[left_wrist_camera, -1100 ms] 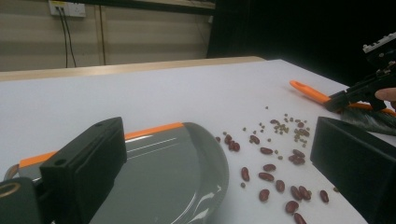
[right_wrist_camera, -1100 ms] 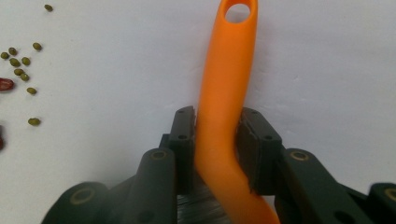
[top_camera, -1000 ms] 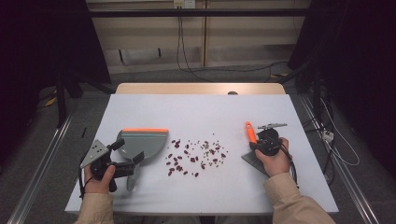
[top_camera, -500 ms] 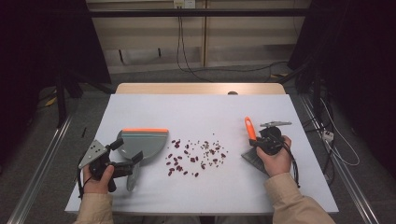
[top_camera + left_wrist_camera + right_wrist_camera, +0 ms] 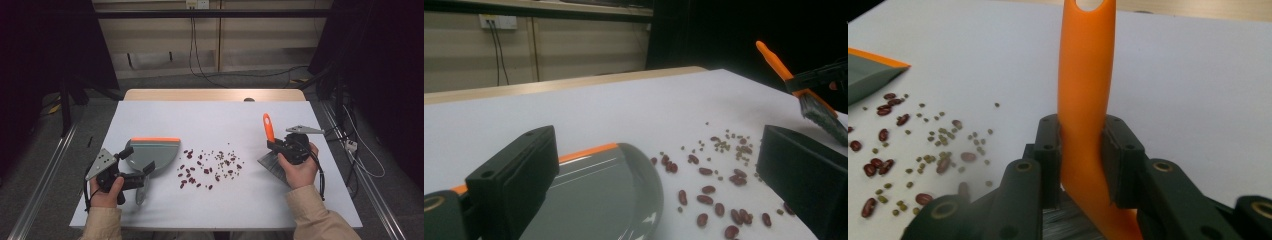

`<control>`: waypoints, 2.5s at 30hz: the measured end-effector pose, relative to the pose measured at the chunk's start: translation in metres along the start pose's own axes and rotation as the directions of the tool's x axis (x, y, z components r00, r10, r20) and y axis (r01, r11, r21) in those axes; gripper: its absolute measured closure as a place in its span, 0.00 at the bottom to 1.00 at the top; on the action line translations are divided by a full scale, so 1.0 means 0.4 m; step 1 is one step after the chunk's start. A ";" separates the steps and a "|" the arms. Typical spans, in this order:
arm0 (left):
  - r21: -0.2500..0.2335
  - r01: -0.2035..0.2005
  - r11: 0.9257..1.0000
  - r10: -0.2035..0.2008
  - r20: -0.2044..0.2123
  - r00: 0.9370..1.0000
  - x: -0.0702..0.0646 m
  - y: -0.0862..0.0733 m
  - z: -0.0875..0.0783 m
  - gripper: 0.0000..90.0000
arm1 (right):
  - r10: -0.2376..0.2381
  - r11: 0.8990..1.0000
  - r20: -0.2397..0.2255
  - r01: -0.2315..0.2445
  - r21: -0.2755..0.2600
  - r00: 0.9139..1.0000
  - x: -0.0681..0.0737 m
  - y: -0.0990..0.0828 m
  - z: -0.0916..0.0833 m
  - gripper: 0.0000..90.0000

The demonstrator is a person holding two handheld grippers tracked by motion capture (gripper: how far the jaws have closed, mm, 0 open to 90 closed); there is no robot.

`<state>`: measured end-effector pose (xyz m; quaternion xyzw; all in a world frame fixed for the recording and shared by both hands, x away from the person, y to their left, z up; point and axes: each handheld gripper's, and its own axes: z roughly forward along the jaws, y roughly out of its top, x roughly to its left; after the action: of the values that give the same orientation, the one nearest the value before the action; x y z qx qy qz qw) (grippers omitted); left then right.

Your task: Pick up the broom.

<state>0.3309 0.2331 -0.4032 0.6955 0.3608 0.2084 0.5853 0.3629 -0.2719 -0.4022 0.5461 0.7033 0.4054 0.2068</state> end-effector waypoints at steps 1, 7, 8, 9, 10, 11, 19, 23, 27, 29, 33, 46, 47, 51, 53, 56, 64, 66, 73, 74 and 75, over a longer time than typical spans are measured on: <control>0.001 -0.002 1.000 0.002 0.002 1.000 -0.003 0.003 0.002 0.03 | -0.002 1.000 -0.008 0.002 -0.005 1.000 0.002 0.002 -0.003 0.80; -0.008 -0.009 1.000 0.009 0.029 1.000 -0.028 0.022 0.017 0.03 | 0.000 0.999 -0.019 -0.001 -0.042 1.000 0.011 0.006 -0.012 0.80; -0.009 -0.011 1.000 0.012 0.033 0.999 -0.031 0.024 0.019 0.04 | -0.002 0.999 -0.020 0.001 -0.046 1.000 0.012 0.007 -0.013 0.80; -0.012 -0.014 1.000 0.015 0.040 0.999 -0.033 0.027 0.021 0.03 | 0.000 0.999 -0.021 -0.001 -0.054 1.000 0.012 0.008 -0.016 0.80; -0.016 -0.007 1.000 0.008 0.042 0.999 -0.037 0.028 0.024 0.04 | 0.002 0.998 -0.025 -0.004 -0.059 1.000 0.013 0.009 -0.019 0.80; -0.012 -0.017 1.000 0.017 0.043 0.999 -0.037 0.030 0.025 0.03 | 0.002 0.998 -0.027 -0.004 -0.061 1.000 0.015 0.010 -0.021 0.80; -0.007 -0.019 1.000 0.019 0.058 0.998 -0.052 0.037 0.039 0.03 | 0.005 0.993 -0.043 -0.010 -0.116 0.999 0.016 0.015 -0.043 0.80; -0.003 -0.012 1.000 0.012 0.073 0.997 -0.064 0.044 0.051 0.04 | 0.009 0.990 -0.052 -0.016 -0.141 0.999 0.019 0.021 -0.057 0.80; 0.007 -0.014 1.000 0.014 0.099 0.995 -0.085 0.053 0.070 0.04 | 0.004 0.985 -0.059 -0.014 -0.169 0.998 0.024 0.028 -0.072 0.80; 0.018 -0.021 1.000 0.019 0.119 0.993 -0.098 0.056 0.081 0.04 | 0.011 0.983 -0.073 -0.025 -0.180 0.997 0.025 0.031 -0.076 0.80; 0.032 -0.030 0.999 0.025 0.149 0.988 -0.121 0.063 0.105 0.04 | 0.004 0.982 -0.074 -0.018 -0.186 0.997 0.033 0.034 -0.074 0.80; 0.076 -0.033 0.997 0.016 0.217 0.976 -0.159 0.075 0.178 0.05 | -0.018 0.978 -0.099 -0.003 -0.207 0.995 0.075 0.054 -0.047 0.80; 0.083 -0.032 0.996 0.013 0.224 0.974 -0.163 0.076 0.183 0.07 | -0.019 0.979 -0.098 -0.001 -0.206 0.995 0.079 0.056 -0.044 0.80; 0.108 -0.029 0.994 0.002 0.244 0.970 -0.178 0.077 0.207 0.07 | -0.024 0.977 -0.102 0.002 -0.213 0.995 0.095 0.063 -0.036 0.80; 0.114 -0.035 0.993 0.004 0.255 0.967 -0.185 0.078 0.217 0.07 | -0.021 0.975 -0.114 -0.005 -0.224 0.993 0.105 0.066 -0.033 0.80; 0.123 -0.042 0.992 0.006 0.280 0.960 -0.199 0.079 0.229 0.07 | -0.036 0.973 -0.113 0.009 -0.232 0.993 0.124 0.075 -0.030 0.80; 0.141 -0.045 0.989 -0.002 0.319 0.948 -0.235 0.084 0.260 0.11 | -0.049 0.966 -0.124 0.016 -0.259 0.991 0.174 0.108 -0.032 0.80; 0.141 -0.046 0.989 -0.004 0.331 0.943 -0.242 0.086 0.267 0.12 | -0.062 0.964 -0.124 0.027 -0.264 0.990 0.188 0.114 -0.029 0.80; 0.141 -0.045 0.989 -0.005 0.340 0.941 -0.248 0.087 0.285 0.17 | -0.063 0.967 -0.139 0.026 -0.252 0.988 0.224 0.118 -0.001 0.80; 0.146 -0.049 0.988 -0.002 0.336 0.942 -0.248 0.087 0.287 0.17 | -0.066 0.967 -0.139 0.029 -0.253 0.988 0.230 0.118 0.003 0.80; 0.150 -0.047 0.988 -0.006 0.334 0.942 -0.248 0.086 0.290 0.18 | -0.069 0.966 -0.142 0.031 -0.256 0.987 0.236 0.118 0.006 0.80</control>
<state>0.3577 0.0804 -0.3832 0.7681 0.2644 0.0650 0.5796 0.3630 -0.1792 -0.3516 0.4652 0.6730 0.5264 0.2314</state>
